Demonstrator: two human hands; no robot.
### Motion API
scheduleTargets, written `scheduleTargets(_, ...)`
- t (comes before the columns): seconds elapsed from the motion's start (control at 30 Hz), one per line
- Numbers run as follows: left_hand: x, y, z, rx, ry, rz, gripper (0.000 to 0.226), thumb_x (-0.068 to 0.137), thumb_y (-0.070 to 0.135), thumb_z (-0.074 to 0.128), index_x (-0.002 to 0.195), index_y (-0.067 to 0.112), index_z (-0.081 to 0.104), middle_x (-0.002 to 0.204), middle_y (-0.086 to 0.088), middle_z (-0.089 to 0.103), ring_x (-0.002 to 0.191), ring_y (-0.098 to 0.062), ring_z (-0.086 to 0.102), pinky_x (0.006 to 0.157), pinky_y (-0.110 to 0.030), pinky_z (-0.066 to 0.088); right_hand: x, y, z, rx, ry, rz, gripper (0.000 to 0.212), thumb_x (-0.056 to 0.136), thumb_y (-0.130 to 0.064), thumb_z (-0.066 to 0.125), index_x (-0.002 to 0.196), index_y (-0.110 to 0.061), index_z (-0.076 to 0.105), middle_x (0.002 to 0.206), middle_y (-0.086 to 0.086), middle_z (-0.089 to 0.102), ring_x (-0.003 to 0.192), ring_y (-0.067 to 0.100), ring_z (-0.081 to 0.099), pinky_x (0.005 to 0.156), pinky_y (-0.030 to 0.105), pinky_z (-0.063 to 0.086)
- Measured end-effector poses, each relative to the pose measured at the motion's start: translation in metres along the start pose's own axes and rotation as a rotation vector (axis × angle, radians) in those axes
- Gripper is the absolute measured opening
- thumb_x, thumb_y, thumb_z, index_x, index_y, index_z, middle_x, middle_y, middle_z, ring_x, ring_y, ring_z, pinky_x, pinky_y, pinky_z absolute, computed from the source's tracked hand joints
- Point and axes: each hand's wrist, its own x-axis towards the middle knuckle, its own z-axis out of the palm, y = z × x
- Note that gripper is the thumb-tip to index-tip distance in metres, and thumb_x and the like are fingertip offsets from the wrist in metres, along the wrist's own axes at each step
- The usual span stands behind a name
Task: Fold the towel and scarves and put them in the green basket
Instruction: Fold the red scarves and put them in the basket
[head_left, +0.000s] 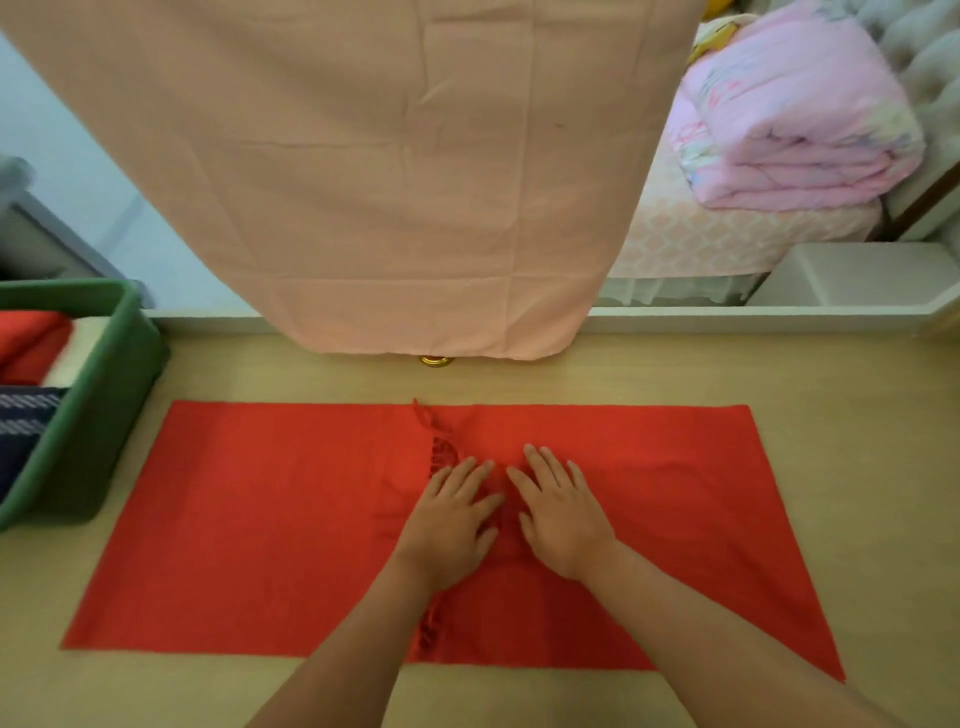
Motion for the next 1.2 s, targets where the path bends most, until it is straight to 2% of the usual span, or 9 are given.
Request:
scheduleTargets(0.1, -0.035, -0.005, 0.005, 0.126, -0.110, -0.119, 0.056, 0.078, 0.045, 0.051, 0.132, 0.032, 0.060, 0.148, -0.006, 0.047, 0.136, -0.028, 0.044, 0.109, -0.049, 0.039, -0.021, -0.013, 0.011, -0.020, -0.088, -0.034, 0.065, 0.097, -0.039, 0.042, 0.157, -0.028, 0.019, 0.166, 0.007, 0.001, 0.153, 0.025, 0.003, 0.122, 0.050, 0.010)
scheduleTargets(0.33, -0.093, -0.004, -0.022, -0.077, 0.117, -0.278, 0.052, 0.089, 0.037, 0.043, 0.138, 0.027, 0.053, 0.150, -0.006, 0.045, 0.136, -0.029, 0.041, 0.104, -0.044, 0.041, -0.054, -0.029, 0.010, -0.029, -0.085, 0.001, 0.062, 0.101, -0.040, 0.036, 0.158, -0.027, 0.014, 0.167, 0.007, -0.002, 0.153, 0.024, -0.001, 0.122, 0.048, 0.007)
scheduleTargets(0.43, -0.110, 0.011, -0.018, -0.029, -0.068, -0.043, 0.057, 0.090, 0.046, 0.045, 0.146, 0.033, 0.042, 0.158, -0.002, 0.032, 0.145, -0.024, 0.030, 0.110, -0.040, 0.034, -0.068, -0.051, 0.015, -0.015, -0.120, -0.082, 0.065, 0.099, -0.042, 0.040, 0.157, -0.032, 0.014, 0.166, 0.006, -0.004, 0.153, 0.024, 0.000, 0.122, 0.047, 0.011)
scheduleTargets(0.5, -0.119, 0.011, -0.017, -0.053, -0.248, -0.099, 0.058, 0.091, 0.040, 0.050, 0.148, 0.033, 0.038, 0.162, 0.000, 0.020, 0.149, -0.022, 0.017, 0.114, -0.039, 0.026, -0.075, -0.063, 0.017, -0.021, -0.170, -0.126, 0.064, 0.099, -0.043, 0.041, 0.157, -0.036, 0.014, 0.166, 0.006, -0.007, 0.153, 0.024, -0.001, 0.122, 0.049, 0.012)
scheduleTargets(0.6, -0.138, -0.002, -0.016, -0.148, -0.270, -0.168, 0.060, 0.091, 0.038, 0.054, 0.148, 0.035, 0.037, 0.163, 0.003, 0.014, 0.146, -0.019, 0.018, 0.113, -0.038, 0.032, -0.079, -0.074, 0.018, -0.069, -0.233, -0.125, 0.063, 0.098, -0.042, 0.044, 0.155, -0.037, 0.018, 0.166, 0.007, -0.006, 0.153, 0.025, -0.002, 0.121, 0.054, 0.009)
scheduleTargets(0.73, -0.153, -0.027, -0.026, -0.363, -0.040, -0.178, 0.051, 0.091, 0.040, 0.047, 0.142, 0.032, 0.047, 0.155, 0.000, 0.033, 0.135, -0.020, 0.040, 0.104, -0.035, 0.045, -0.068, -0.092, 0.012, -0.115, -0.115, -0.089, 0.051, 0.091, -0.037, 0.044, 0.142, -0.031, 0.046, 0.159, 0.011, 0.027, 0.146, 0.030, 0.025, 0.117, 0.052, 0.019)
scheduleTargets(0.83, -0.161, -0.065, -0.036, -0.417, 0.094, -0.326, 0.038, 0.093, 0.025, 0.052, 0.130, 0.022, 0.056, 0.129, -0.002, 0.054, 0.118, -0.024, 0.054, 0.097, -0.037, 0.048, -0.041, -0.123, 0.003, -0.123, 0.058, -0.098, 0.034, 0.083, -0.030, 0.048, 0.114, -0.026, 0.063, 0.130, 0.006, 0.056, 0.114, 0.028, 0.054, 0.095, 0.045, 0.040)
scheduleTargets(0.97, -0.180, -0.136, -0.055, -0.353, 0.157, -0.581, 0.030, 0.092, 0.014, 0.052, 0.120, 0.016, 0.061, 0.110, -0.007, 0.060, 0.106, -0.031, 0.057, 0.086, -0.042, 0.048, 0.009, -0.192, -0.011, -0.025, 0.096, -0.153, 0.031, 0.087, -0.020, 0.049, 0.114, -0.024, 0.062, 0.119, 0.003, 0.055, 0.103, 0.027, 0.057, 0.087, 0.043, 0.046)
scheduleTargets(1.2, -0.230, -0.263, -0.055, -0.308, 0.056, -0.879, 0.044, 0.093, 0.022, 0.053, 0.135, 0.013, 0.048, 0.128, -0.008, 0.052, 0.121, -0.030, 0.049, 0.099, -0.041, 0.042, 0.113, -0.331, -0.013, -0.050, -0.055, -0.262, 0.039, 0.096, -0.015, 0.043, 0.132, -0.024, 0.054, 0.128, 0.005, 0.051, 0.114, 0.031, 0.058, 0.090, 0.042, 0.047)
